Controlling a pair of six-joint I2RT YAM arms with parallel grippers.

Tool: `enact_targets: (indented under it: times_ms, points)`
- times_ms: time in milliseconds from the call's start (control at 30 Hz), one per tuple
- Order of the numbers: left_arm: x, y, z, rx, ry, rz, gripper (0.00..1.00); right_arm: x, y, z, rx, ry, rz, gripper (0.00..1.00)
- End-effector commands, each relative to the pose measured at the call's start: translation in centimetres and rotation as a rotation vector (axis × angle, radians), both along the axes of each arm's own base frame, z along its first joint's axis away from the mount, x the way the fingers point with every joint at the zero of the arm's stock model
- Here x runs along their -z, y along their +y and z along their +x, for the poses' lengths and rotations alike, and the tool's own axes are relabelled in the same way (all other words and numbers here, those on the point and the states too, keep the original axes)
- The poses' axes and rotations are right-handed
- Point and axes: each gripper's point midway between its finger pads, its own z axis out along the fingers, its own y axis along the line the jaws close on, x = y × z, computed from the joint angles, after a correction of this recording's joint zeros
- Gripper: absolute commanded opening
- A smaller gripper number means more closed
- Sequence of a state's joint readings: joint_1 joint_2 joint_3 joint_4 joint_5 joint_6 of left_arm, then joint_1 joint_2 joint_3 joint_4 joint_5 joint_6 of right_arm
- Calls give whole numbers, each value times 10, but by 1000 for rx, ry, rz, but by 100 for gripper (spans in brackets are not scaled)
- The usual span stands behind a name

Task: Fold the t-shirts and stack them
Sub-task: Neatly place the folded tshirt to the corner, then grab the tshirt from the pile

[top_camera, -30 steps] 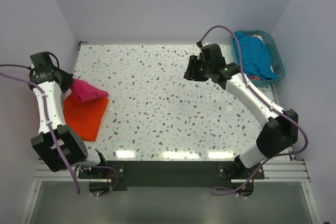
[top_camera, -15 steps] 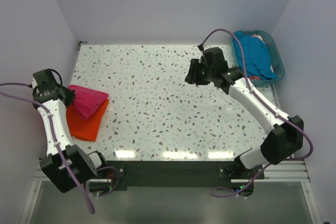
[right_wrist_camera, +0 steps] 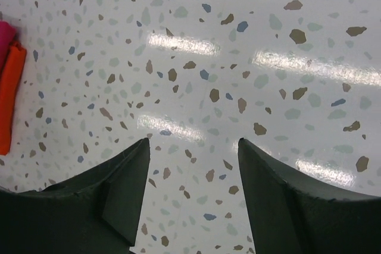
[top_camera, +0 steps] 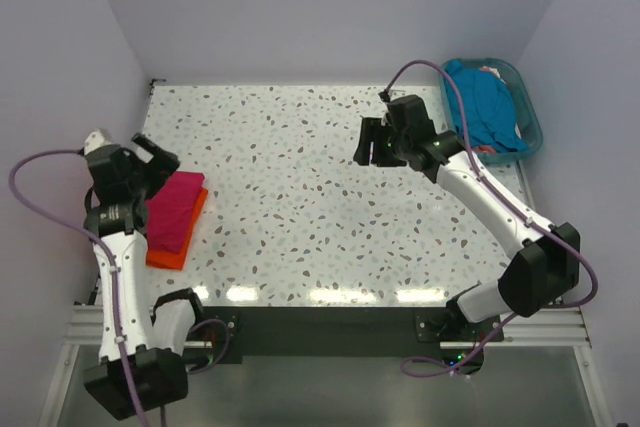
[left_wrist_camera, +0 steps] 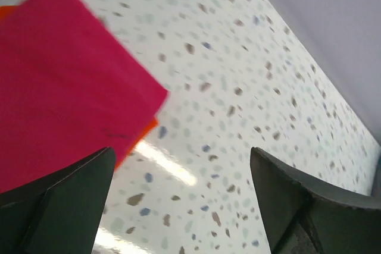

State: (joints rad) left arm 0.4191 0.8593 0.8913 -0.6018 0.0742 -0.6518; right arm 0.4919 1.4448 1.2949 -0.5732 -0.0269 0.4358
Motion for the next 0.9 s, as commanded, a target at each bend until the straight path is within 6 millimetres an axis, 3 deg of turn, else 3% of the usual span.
enact_targets:
  times_ms: [0, 33, 67, 100, 133, 167, 200, 233, 267, 300, 333, 367, 433, 467, 567, 667, 733, 833, 867]
  points:
    - [-36, -59, 48, 223, -121, 51, 100, -26, -8, 27, 55, -84, -25, 65]
    - [-34, -74, 59, 257, -119, 57, 100, -30, -17, 40, 89, -88, -25, 65]
    - [-37, -108, 65, 338, -128, 58, 100, -29, -24, 46, 113, -80, -27, 65]
    - [-27, -121, 73, 372, -103, 57, 100, -30, -43, 60, 168, -82, -22, 65]
    - [-32, -147, 78, 444, -125, 56, 100, -30, -52, 72, 202, -80, -25, 64]
    - [-31, -160, 81, 484, -118, 57, 100, -30, -64, 81, 240, -82, -26, 64]
    - [-20, -173, 89, 520, -90, 56, 100, -29, -94, 94, 326, -88, -50, 64]
    - [-25, -197, 89, 596, -104, 54, 100, -28, -107, 109, 372, -91, -69, 64]
    - [-24, -209, 90, 641, -103, 68, 100, -27, -122, 118, 424, -93, -88, 64]
    - [-16, -223, 94, 679, -84, 71, 100, -36, -154, 133, 528, -120, -117, 64]
    - [-20, -244, 92, 753, -95, 60, 100, -35, -167, 140, 573, -115, -126, 64]
    - [-18, -254, 92, 796, -91, 66, 100, -20, -179, 150, 621, -90, -136, 64]
    - [-10, -270, 91, 861, -61, 58, 100, -25, -213, 165, 724, -112, -161, 64]
    - [-7, -274, 90, 886, -56, 60, 100, -7, -224, 173, 758, -78, -179, 64]
    - [-2, -283, 86, 958, -47, 55, 100, 1, -263, 187, 861, -79, -171, 64]
    - [9, -288, 81, 1013, -18, 59, 100, 35, -305, 196, 942, -20, -187, 64]
    - [12, -289, 79, 1035, -12, 57, 100, 41, -316, 204, 961, -23, -175, 64]
    - [16, -293, 76, 1072, -7, 54, 100, 65, -332, 216, 982, 6, -178, 64]
    - [19, -295, 76, 1080, 0, 50, 100, 62, -336, 223, 985, -4, -160, 64]
